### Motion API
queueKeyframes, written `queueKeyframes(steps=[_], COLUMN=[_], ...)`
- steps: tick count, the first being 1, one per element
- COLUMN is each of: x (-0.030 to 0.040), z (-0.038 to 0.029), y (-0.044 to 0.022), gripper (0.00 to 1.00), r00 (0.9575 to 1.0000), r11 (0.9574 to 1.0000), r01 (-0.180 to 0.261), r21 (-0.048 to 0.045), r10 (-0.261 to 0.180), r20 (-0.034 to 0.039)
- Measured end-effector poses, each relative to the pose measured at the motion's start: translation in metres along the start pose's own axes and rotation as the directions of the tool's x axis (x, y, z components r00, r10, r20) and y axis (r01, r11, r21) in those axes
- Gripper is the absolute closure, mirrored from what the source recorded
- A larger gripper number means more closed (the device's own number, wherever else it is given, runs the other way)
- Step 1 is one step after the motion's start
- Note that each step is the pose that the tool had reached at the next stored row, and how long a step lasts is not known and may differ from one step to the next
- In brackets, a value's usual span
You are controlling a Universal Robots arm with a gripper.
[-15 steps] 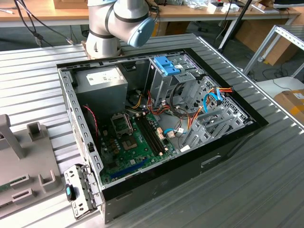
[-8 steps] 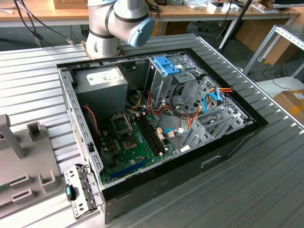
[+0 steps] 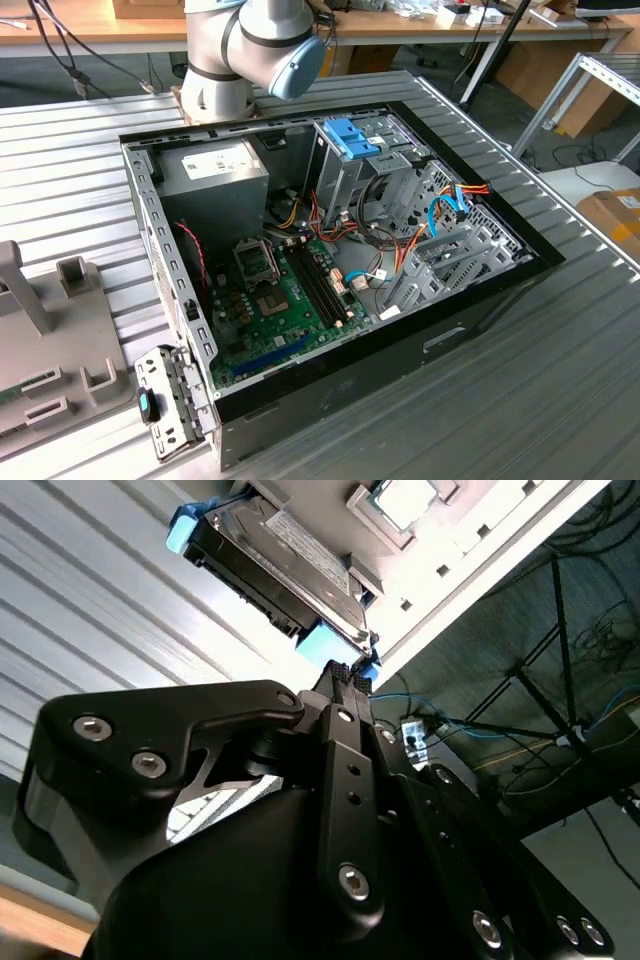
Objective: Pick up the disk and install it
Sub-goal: 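Pick up the disk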
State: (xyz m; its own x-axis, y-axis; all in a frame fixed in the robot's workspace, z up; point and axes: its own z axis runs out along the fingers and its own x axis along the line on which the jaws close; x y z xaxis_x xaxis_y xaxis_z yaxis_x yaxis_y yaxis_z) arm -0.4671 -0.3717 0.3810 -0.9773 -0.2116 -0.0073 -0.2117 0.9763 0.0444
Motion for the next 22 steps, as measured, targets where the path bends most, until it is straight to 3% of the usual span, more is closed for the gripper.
queueKeyframes(steps=[2, 5, 7, 9, 11, 12, 13, 14, 15, 17, 18, 20, 21, 22], x=[0.0000, 0.0000, 0.0000, 0.0000, 0.0000, 0.0000, 0.0000, 0.0000, 0.0000, 0.0000, 0.0000, 0.0000, 0.0000, 0.0000], z=[0.0000, 0.0000, 0.0000, 0.0000, 0.0000, 0.0000, 0.0000, 0.0000, 0.0000, 0.0000, 0.0000, 0.0000, 0.0000, 0.0000], y=[0.0000, 0.0000, 0.0000, 0.0000, 0.0000, 0.0000, 0.0000, 0.0000, 0.0000, 0.0000, 0.0000, 0.0000, 0.0000, 0.0000], gripper=[0.89, 0.89, 0.89, 0.89, 0.89, 0.89, 0.89, 0.89, 0.89, 0.89, 0.89, 0.89, 0.89, 0.89], r00=[0.9985, 0.9955, 0.9883, 0.9771, 0.9701, 0.9642, 0.9581, 0.9469, 0.9404, 0.9134, 0.9019, 0.8840, 0.8779, 0.8676], r11=[0.9985, 0.9955, 0.9883, 0.9772, 0.9702, 0.9643, 0.9582, 0.9470, 0.9406, 0.9136, 0.9021, 0.8842, 0.8781, 0.8678], r01=[0.054, 0.094, 0.152, 0.212, 0.242, 0.265, 0.286, 0.321, 0.340, 0.407, 0.431, 0.467, 0.478, 0.497], r21=[-0.0004, -0.0009, -0.0016, -0.0025, -0.0030, -0.0035, -0.0039, -0.0047, -0.0051, -0.0068, -0.0075, -0.0085, -0.0089, -0.0095], r10=[-0.054, -0.094, -0.152, -0.212, -0.243, -0.265, -0.286, -0.321, -0.340, -0.407, -0.432, -0.467, -0.478, -0.497], r20=[-0.0024, -0.0041, -0.0067, -0.0093, -0.0105, -0.0115, -0.0124, -0.0138, -0.0146, -0.0175, -0.0184, -0.0199, -0.0204, -0.0211])
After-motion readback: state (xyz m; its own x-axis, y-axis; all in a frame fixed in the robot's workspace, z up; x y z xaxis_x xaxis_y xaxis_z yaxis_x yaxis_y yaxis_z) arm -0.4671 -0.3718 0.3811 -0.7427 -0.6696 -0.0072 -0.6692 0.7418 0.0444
